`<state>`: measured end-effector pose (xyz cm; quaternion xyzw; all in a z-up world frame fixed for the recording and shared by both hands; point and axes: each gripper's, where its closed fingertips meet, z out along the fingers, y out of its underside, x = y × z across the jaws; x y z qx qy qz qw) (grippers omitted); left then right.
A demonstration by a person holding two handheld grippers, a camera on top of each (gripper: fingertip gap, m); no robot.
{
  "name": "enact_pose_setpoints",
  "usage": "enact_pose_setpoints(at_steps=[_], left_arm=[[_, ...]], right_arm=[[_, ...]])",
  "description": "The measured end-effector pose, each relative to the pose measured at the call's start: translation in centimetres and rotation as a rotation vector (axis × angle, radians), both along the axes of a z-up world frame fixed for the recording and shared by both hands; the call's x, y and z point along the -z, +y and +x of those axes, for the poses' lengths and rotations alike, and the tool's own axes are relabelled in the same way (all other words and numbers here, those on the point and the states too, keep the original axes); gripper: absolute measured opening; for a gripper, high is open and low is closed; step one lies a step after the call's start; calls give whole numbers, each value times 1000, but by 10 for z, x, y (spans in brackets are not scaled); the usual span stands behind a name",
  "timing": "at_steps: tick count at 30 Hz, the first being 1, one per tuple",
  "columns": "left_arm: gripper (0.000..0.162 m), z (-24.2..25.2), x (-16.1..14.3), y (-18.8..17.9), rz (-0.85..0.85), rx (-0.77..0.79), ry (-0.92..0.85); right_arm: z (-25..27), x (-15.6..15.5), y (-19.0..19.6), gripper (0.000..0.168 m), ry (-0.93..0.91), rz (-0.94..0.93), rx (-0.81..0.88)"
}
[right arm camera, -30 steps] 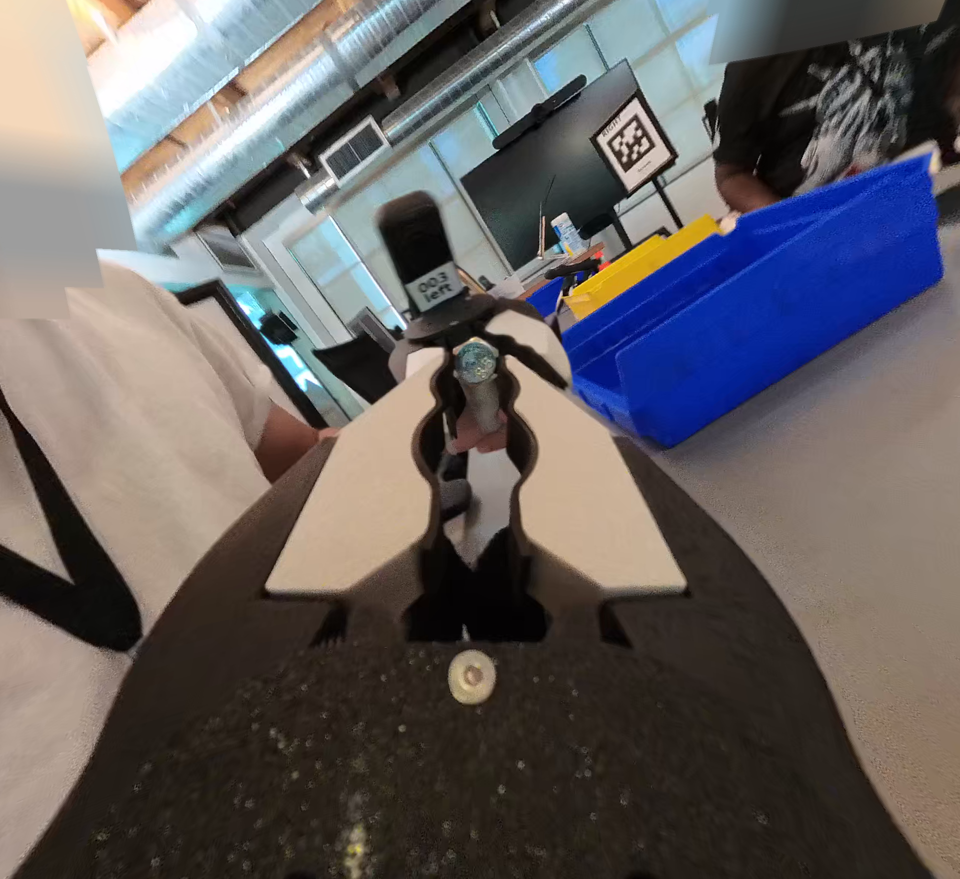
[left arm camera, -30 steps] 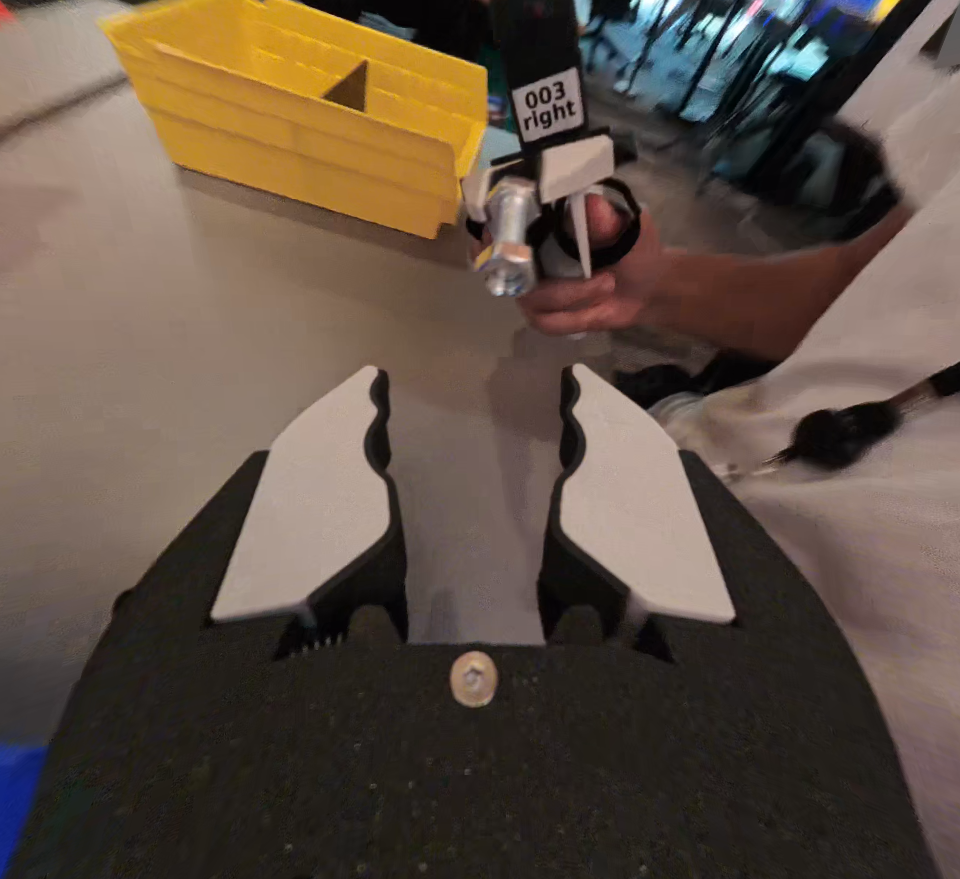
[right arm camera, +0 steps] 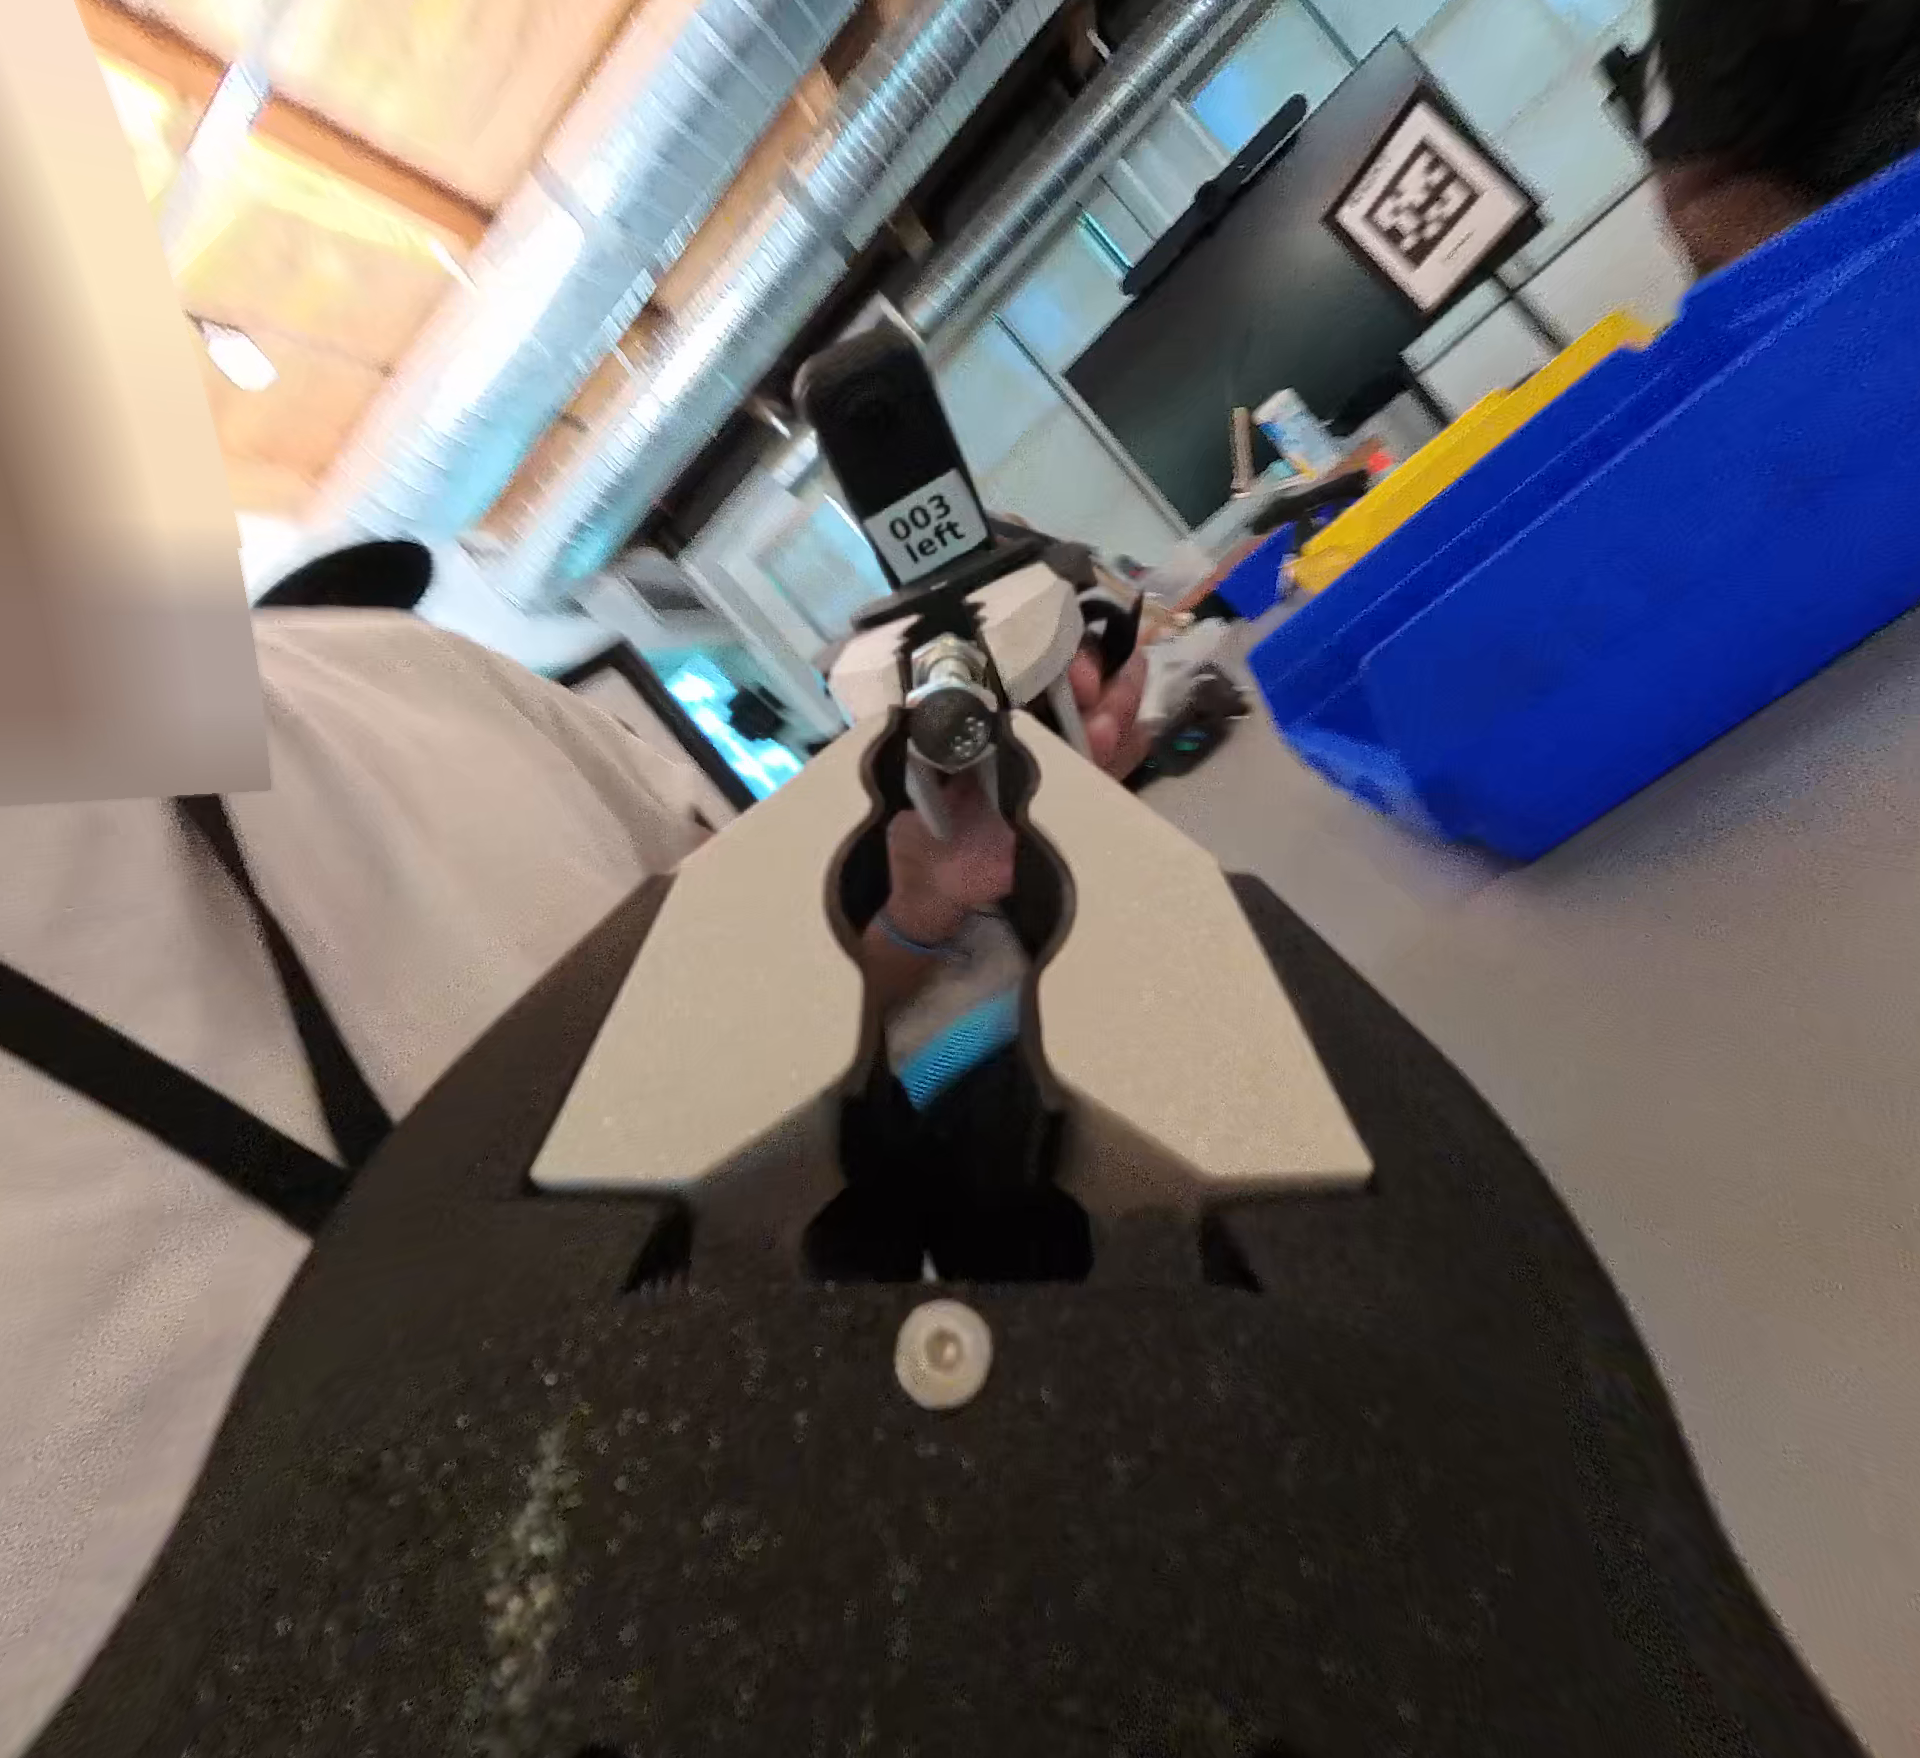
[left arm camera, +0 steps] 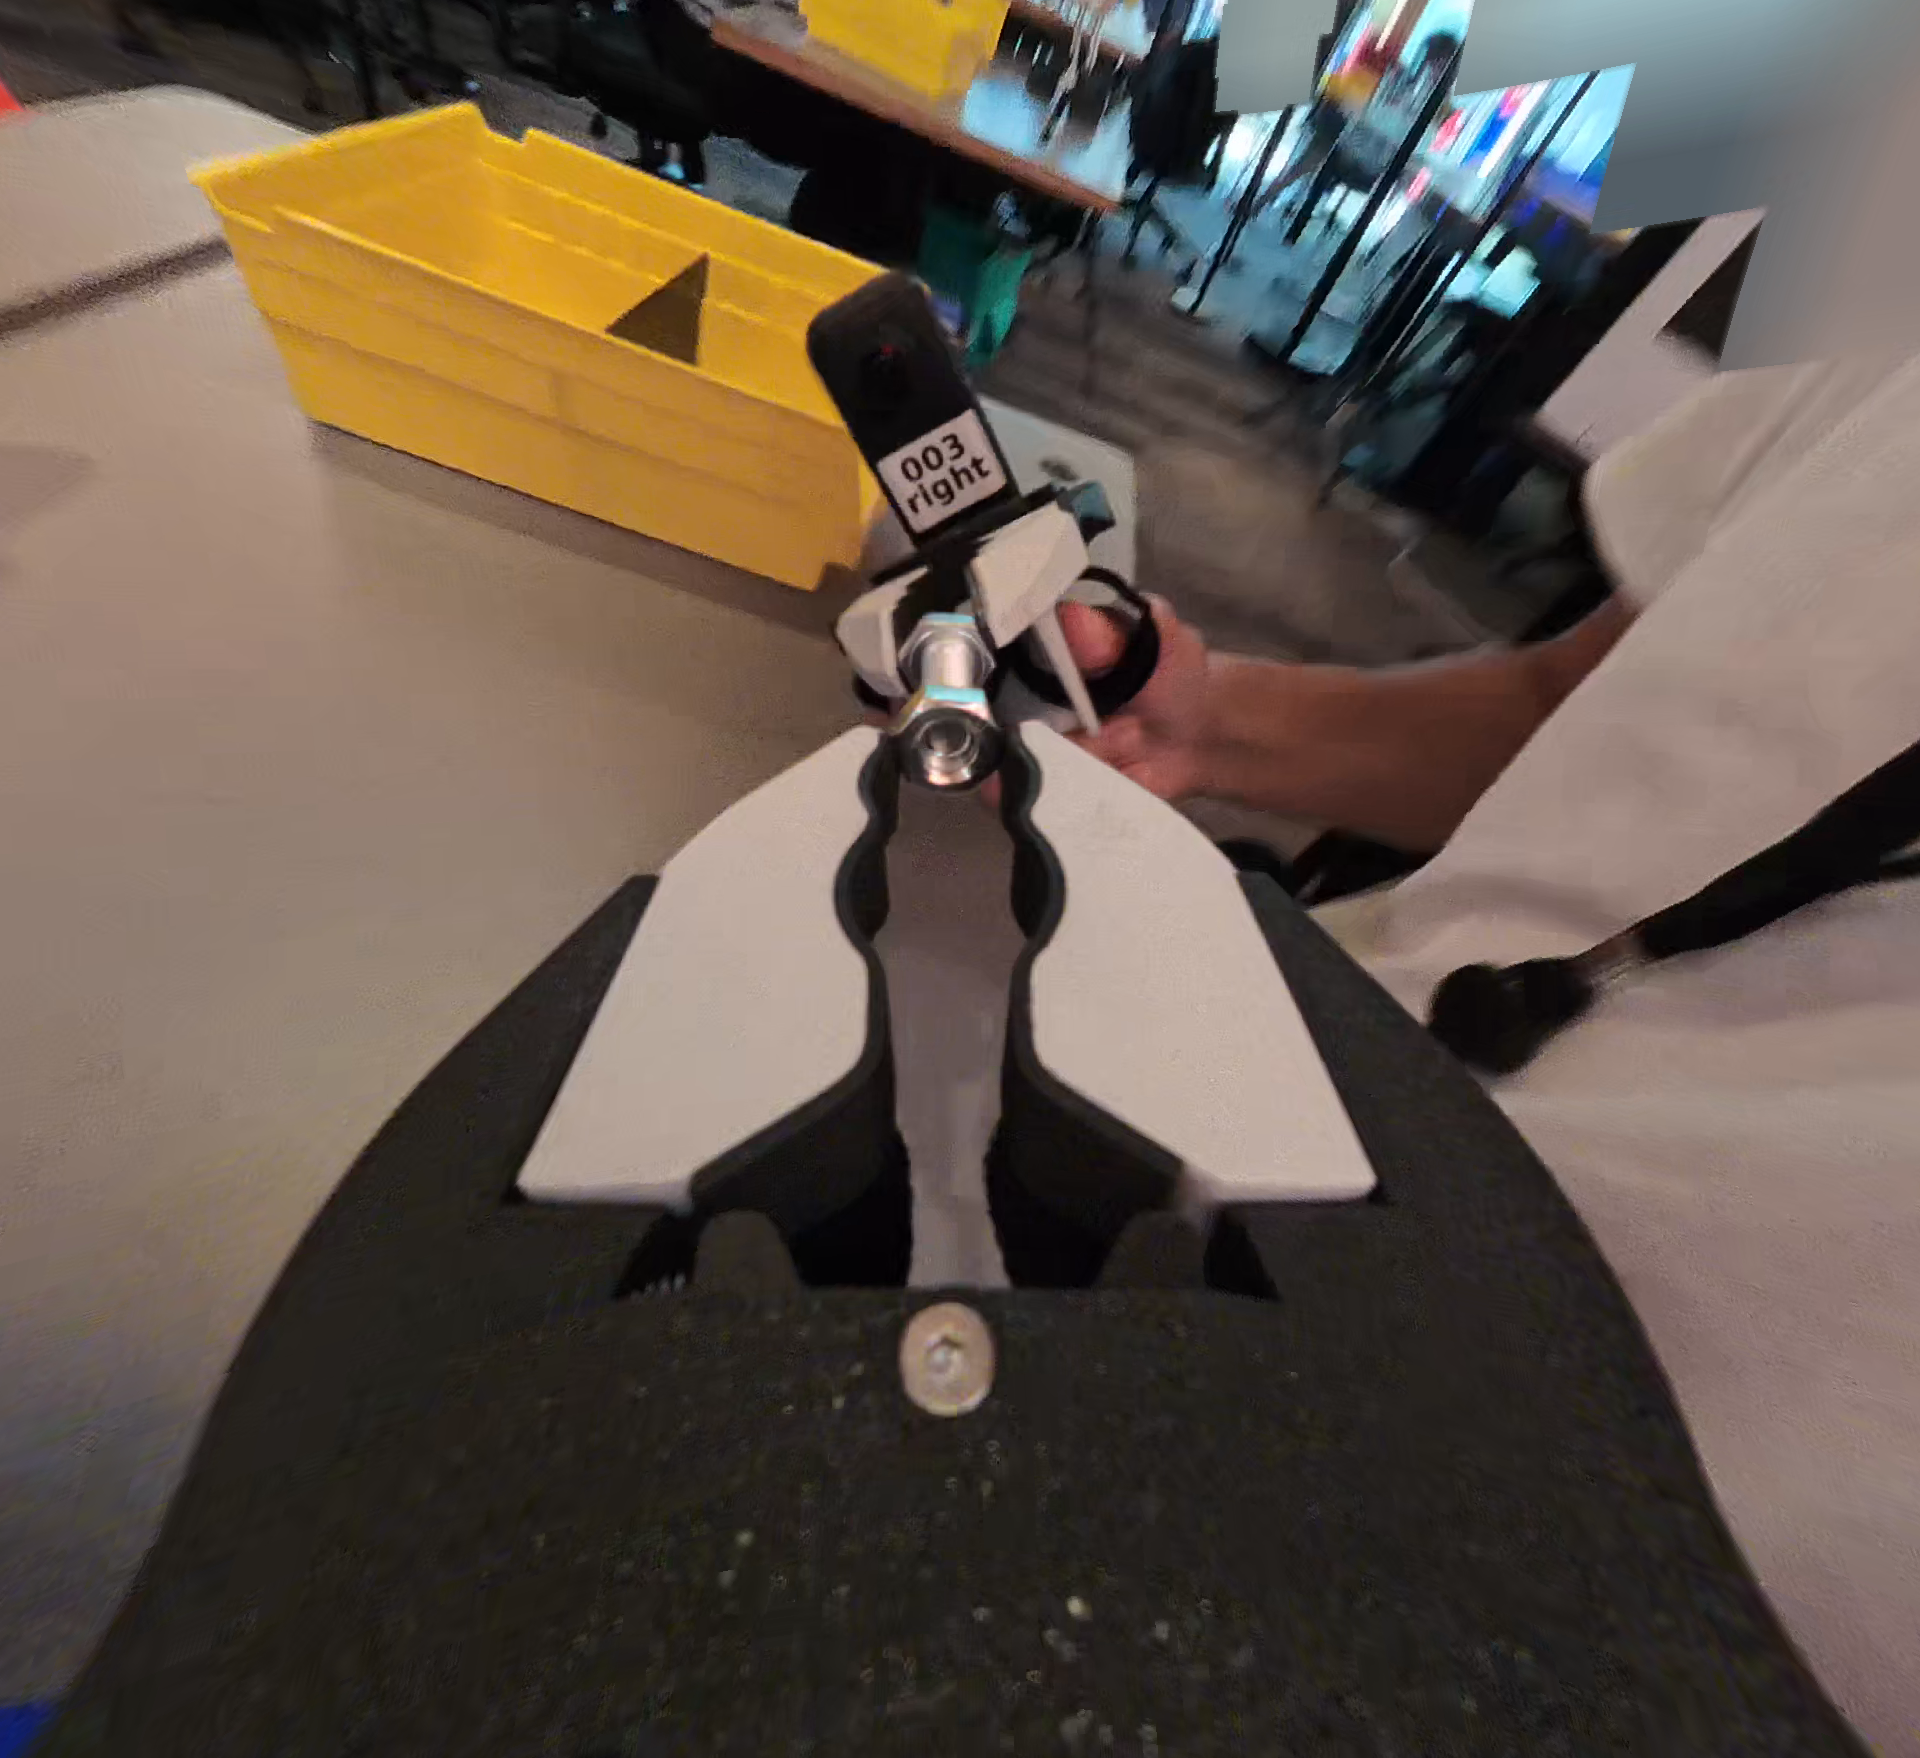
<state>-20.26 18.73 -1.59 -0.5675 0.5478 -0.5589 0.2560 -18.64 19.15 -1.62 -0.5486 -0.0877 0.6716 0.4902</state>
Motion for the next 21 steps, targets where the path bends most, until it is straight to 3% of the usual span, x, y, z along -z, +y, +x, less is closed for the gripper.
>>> enact_pose_setpoints(at_steps=[6,10,14,19,21], left_arm=[[18,-2,-2,-6,-556,38,23],[18,-9,-6,7,-858,46,-12],[18,-12,4,14,-704,-8,-21],[18,-7,28,14,-265,-113,-47],[19,-2,40,14,-163,-175,-76]], right_arm=[[0,-6,-7,16,-462,344,226],[15,-10,-7,16,-647,503,400],[27,-4,-4,16,-605,393,358],[40,3,3,16,-578,269,332],[49,4,7,16,-575,212,349]])
